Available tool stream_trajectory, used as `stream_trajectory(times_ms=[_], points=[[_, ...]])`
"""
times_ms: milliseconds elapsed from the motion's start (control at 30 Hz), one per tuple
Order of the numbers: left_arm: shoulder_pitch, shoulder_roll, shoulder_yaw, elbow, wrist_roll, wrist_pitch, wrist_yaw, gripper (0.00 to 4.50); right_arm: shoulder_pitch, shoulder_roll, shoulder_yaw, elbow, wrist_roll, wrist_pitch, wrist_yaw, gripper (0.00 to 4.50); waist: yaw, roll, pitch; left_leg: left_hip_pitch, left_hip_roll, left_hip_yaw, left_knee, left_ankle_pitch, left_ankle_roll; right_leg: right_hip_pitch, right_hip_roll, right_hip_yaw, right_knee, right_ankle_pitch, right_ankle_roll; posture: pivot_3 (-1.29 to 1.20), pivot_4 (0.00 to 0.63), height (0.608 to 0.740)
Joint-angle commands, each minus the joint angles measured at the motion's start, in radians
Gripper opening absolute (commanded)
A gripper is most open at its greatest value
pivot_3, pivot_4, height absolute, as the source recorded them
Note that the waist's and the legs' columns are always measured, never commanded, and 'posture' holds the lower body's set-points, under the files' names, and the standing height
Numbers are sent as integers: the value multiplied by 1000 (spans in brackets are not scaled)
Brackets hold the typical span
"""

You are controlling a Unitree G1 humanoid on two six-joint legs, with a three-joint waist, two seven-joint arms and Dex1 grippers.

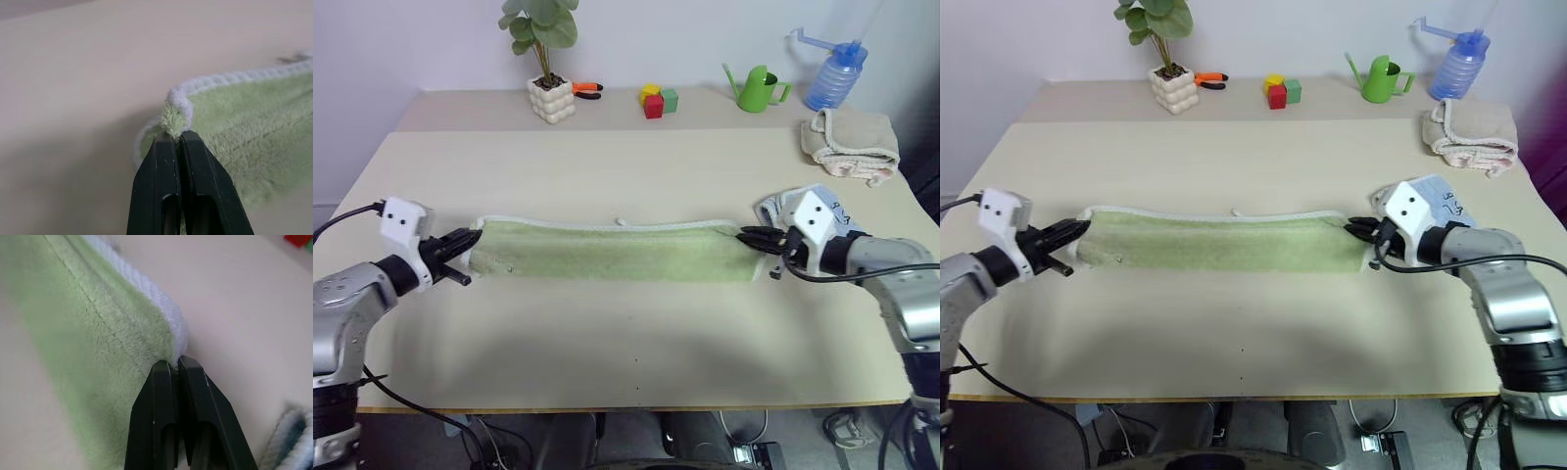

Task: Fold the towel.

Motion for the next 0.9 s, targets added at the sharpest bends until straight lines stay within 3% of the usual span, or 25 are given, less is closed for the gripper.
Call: stream_trajectory(times_ms=[33,367,467,633,667,900], points=[[-47,-25,-46,69,49,-49,9,0,-25,18,9,39,-39,-42,-26,72,1,0,0,-1,0,0,0,0,0,-1,0,0,0,0,0,0,150,727],[-111,-78,-94,215,103,-123,-6,0,3,54,-1,43,-53,-15,-67,72,-1,0,0,0,0,0,0,0,0,-1,0,0,2,0,0,0,150,727],[-124,-93,-75,240,101,-134,16,942,11,64,-28,13,-30,17,-84,977,-1,0,0,0,0,0,0,0,0,-1,0,0,2,0,0,0,150,727],[-124,-142,-15,206,61,-131,79,3399,62,59,-103,-84,-14,52,-141,3381,2,0,0,-1,0,0,0,0,0,-1,-1,0,2,0,0,0,150,727],[-117,-155,10,181,34,-116,91,3460,82,54,-130,-110,-2,62,-143,3862,2,0,0,-1,0,0,1,0,0,-1,0,0,2,0,0,0,150,727],[-80,-222,145,58,-86,-41,192,3460,207,96,-349,-291,260,273,-144,3862,0,0,-1,0,0,-1,1,0,0,-1,0,0,3,0,0,0,150,727]])
